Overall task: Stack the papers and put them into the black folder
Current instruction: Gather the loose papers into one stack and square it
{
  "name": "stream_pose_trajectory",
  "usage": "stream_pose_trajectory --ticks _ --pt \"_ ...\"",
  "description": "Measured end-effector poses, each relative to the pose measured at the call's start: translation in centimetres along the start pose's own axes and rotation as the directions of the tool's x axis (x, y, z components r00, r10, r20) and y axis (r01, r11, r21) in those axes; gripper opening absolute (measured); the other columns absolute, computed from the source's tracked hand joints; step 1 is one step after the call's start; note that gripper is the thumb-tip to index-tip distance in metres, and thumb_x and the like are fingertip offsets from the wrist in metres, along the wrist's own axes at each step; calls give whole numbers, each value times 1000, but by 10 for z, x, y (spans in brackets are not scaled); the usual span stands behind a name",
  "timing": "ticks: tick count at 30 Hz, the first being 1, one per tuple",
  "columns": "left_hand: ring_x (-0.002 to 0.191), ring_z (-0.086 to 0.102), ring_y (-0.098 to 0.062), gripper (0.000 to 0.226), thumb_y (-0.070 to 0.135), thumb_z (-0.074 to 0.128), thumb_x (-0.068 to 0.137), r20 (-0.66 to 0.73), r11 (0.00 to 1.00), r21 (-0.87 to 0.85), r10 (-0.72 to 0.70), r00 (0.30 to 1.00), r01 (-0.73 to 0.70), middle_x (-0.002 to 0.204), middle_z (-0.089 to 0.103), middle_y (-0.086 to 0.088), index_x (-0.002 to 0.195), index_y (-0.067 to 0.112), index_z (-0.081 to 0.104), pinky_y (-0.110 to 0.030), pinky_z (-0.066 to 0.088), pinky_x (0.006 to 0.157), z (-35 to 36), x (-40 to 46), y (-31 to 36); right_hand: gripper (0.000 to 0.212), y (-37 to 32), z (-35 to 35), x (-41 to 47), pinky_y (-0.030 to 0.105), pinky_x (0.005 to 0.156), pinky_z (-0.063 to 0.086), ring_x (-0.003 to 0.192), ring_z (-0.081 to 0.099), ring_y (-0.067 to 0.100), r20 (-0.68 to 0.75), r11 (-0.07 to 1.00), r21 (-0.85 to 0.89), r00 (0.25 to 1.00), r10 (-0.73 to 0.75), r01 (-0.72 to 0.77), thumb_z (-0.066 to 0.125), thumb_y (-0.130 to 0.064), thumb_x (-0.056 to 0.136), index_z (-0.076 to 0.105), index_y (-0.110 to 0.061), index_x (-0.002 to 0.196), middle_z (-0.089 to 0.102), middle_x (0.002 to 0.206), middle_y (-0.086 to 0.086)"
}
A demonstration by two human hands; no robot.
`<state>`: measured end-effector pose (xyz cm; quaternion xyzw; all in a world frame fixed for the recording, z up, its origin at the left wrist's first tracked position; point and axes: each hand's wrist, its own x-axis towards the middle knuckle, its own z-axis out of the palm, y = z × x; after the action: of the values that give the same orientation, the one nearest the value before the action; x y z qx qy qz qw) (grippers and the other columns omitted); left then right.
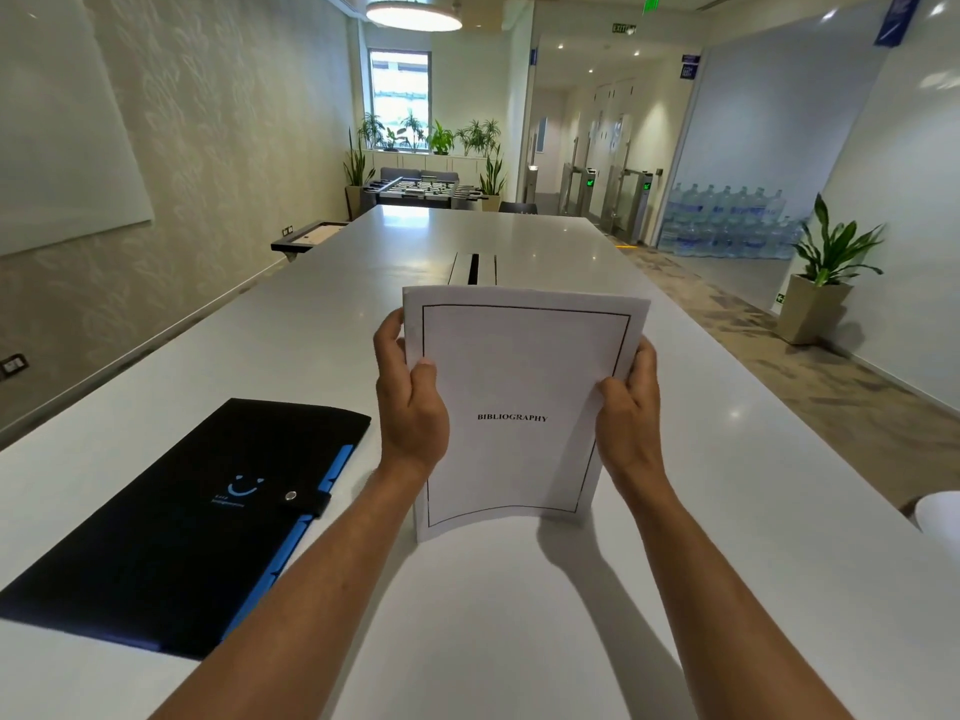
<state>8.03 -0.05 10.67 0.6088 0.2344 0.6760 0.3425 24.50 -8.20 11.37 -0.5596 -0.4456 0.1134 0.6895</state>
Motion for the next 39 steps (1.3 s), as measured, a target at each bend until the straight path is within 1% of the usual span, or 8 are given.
stream_pose_trajectory --ticks 6,13,17,21,23,31,35,39 --pt "90 60 0 31 6 35 89 -52 987 20 -156 986 157 105 61 10 117 12 47 -19 52 76 -6 -31 -30 43 34 4 -25 6 70 48 83 56 -13 -7 995 4 995 101 -101 37 -12 79 45 -9 122 57 105 -11" --pt "76 55 0 24 12 36 97 -25 947 91 -308 951 309 89 58 10 110 27 50 -21 46 74 -15 -67 -59 16 64 5 -54 6 62 44 67 51 -11 -7 980 -46 981 193 -193 37 -4 87 44 -7 101 53 88 -4" --pt "78 57 1 24 14 35 99 5 936 135 -330 944 326 95 62 9 118 18 49 -23 50 76 -19 -69 -60 12 63 3 -55 9 56 41 57 45 -4 2 972 -115 979 204 -203 37 1 89 46 -5 94 49 77 -1" --pt "73 54 -25 23 18 36 98 31 909 227 -364 931 348 85 59 -16 113 13 52 -46 49 72 -21 -61 -56 15 60 -5 -50 16 49 35 55 37 6 25 945 -224 968 249 -237 36 6 88 43 -6 85 45 70 0" --pt "70 52 -25 21 15 35 101 66 869 288 -437 897 402 79 54 -10 114 14 51 -42 44 67 -21 -59 -57 11 59 -11 -50 22 53 38 61 42 14 41 923 -277 956 289 -267 36 4 90 46 -1 90 51 74 3" --pt "105 54 -25 45 11 30 103 80 593 610 -707 703 526 139 49 -16 147 10 30 -30 41 80 -13 -70 -54 36 74 -21 -62 29 74 39 89 52 26 14 743 -540 879 477 -395 38 -7 93 46 -2 128 58 115 13" --pt "94 55 -22 48 4 35 99 69 508 716 -735 675 480 133 53 -19 146 9 31 -32 46 74 -13 -79 -58 42 82 -20 -69 34 78 39 99 54 35 -20 628 -649 835 550 -429 39 -11 91 43 -3 131 57 124 20" --pt "113 57 -32 59 0 43 93 83 443 820 -718 691 361 140 47 -17 148 9 25 -39 49 90 -12 -90 -65 34 81 -15 -77 35 75 36 86 47 31 -34 542 -743 830 557 -394 39 -10 87 47 -3 119 60 114 18"
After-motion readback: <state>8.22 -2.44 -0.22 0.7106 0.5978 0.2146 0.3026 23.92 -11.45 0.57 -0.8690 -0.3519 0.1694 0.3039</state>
